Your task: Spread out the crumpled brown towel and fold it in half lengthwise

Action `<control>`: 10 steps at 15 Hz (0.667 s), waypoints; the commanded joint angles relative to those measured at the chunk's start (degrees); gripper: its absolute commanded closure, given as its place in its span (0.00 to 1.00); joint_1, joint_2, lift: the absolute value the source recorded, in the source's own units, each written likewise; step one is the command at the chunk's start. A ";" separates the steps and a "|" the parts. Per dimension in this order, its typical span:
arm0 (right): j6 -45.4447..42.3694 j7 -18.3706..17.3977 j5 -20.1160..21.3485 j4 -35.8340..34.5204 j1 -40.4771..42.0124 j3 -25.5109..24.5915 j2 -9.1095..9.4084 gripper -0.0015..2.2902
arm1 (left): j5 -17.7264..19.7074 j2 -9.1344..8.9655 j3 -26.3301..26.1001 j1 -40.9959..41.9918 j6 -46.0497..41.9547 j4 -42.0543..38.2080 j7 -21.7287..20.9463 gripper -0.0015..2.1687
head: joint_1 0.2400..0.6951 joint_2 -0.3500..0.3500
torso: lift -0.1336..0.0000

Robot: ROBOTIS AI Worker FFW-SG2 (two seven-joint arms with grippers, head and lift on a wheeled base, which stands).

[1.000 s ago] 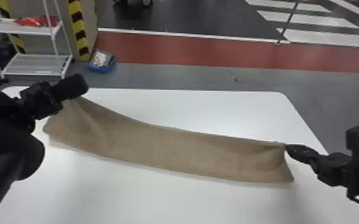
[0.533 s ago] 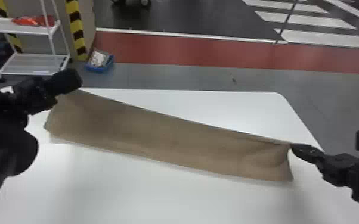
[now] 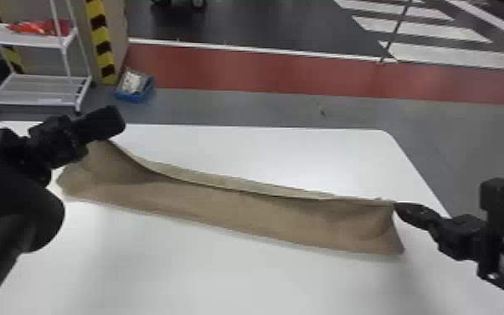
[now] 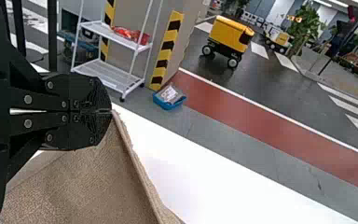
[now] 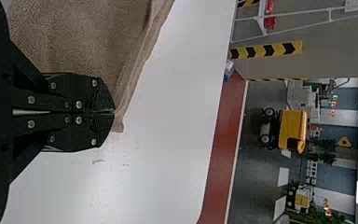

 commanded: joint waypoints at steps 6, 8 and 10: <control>0.19 0.26 -0.85 1.17 -0.37 -1.02 -0.10 0.57 | 0.07 1.92 2.62 -0.06 -0.17 0.72 0.66 0.87 | 1.00 0.24 | 0.08; 0.19 0.44 -1.29 0.02 0.42 -1.72 -0.19 0.57 | 0.25 4.03 4.47 1.44 -0.17 -1.04 0.48 0.87 | 1.00 0.27 | 0.08; 0.54 0.53 -1.47 -2.09 1.92 -1.81 -0.10 0.57 | 0.43 5.88 5.96 3.37 -0.17 -3.76 0.05 0.87 | 1.00 0.29 | 0.08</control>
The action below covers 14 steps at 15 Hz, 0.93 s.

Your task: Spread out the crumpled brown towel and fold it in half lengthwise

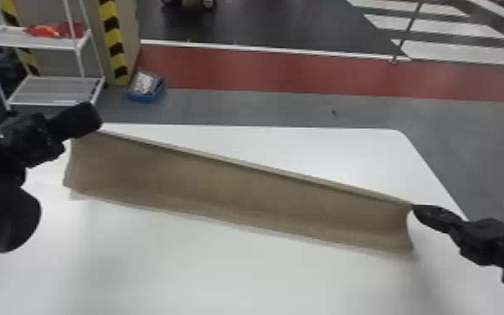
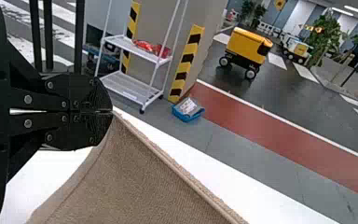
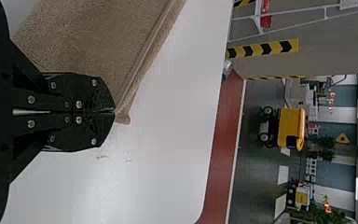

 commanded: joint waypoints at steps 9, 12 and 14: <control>0.48 4.37 -0.43 -13.22 8.91 -0.10 2.26 0.57 | 0.01 4.14 6.75 6.93 -1.33 -9.64 -4.91 0.87 | 1.00 0.41 | 0.08; 0.65 6.57 -0.43 -14.19 9.62 -0.10 2.35 0.57 | -0.26 5.19 7.63 8.33 -2.56 -11.74 -8.60 0.87 | 1.00 0.44 | 0.08; 2.41 7.18 -0.26 -14.10 8.39 0.25 2.17 0.57 | -0.69 5.28 7.19 8.16 -3.79 -11.74 -10.71 0.87 | 1.00 0.46 | 0.08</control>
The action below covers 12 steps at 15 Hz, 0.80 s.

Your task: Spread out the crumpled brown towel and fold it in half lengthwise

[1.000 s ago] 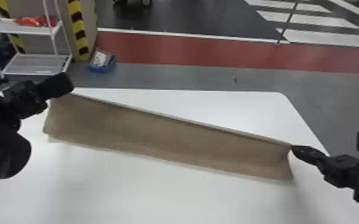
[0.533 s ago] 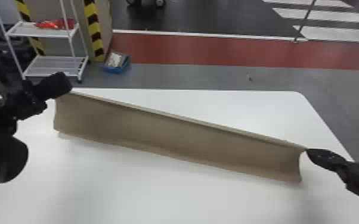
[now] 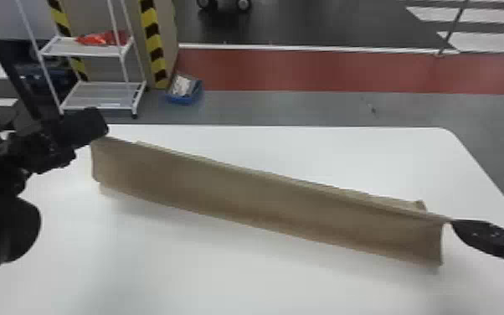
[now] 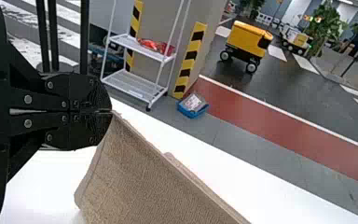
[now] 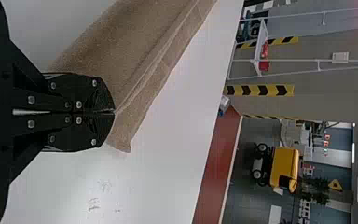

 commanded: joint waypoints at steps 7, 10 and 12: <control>10.96 2.27 0.25 6.00 -7.86 1.62 -1.91 0.57 | -2.75 -3.96 -8.01 -8.13 -0.55 6.84 -1.61 0.87 | 1.00 0.39 | 0.08; 12.01 2.09 -0.37 9.08 -8.74 0.74 -3.14 0.57 | -2.75 -4.66 -8.72 -10.68 -0.38 9.39 -0.91 0.87 | 1.00 0.34 | 0.08; 12.54 1.74 -0.37 11.37 -9.45 0.30 -3.58 0.57 | -3.01 -5.46 -9.07 -12.08 0.15 11.76 -0.29 0.87 | 1.00 0.33 | 0.08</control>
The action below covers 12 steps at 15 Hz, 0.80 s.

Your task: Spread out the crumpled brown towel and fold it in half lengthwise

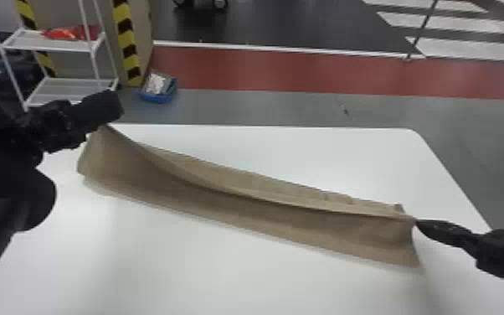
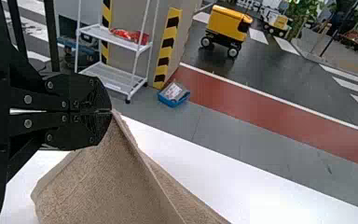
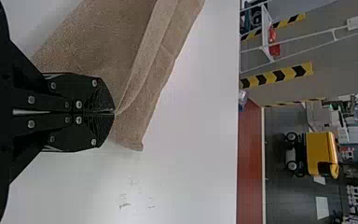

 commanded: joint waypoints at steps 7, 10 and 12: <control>-0.13 -0.30 -0.35 7.86 -2.94 -0.58 -0.97 0.57 | -1.24 -3.89 -3.36 -3.40 0.91 6.78 4.18 0.87 | 1.00 0.28 | 0.08; 0.05 -0.30 -1.75 8.12 -3.55 -1.11 -0.88 0.57 | -1.16 -5.74 -4.07 -4.02 1.09 7.48 7.08 0.87 | 1.00 0.26 | 0.08; 0.40 -0.30 -3.42 8.30 -3.90 -1.72 -0.88 0.57 | -0.80 -6.44 -4.59 -4.02 1.09 7.57 9.01 0.87 | 1.00 0.24 | 0.08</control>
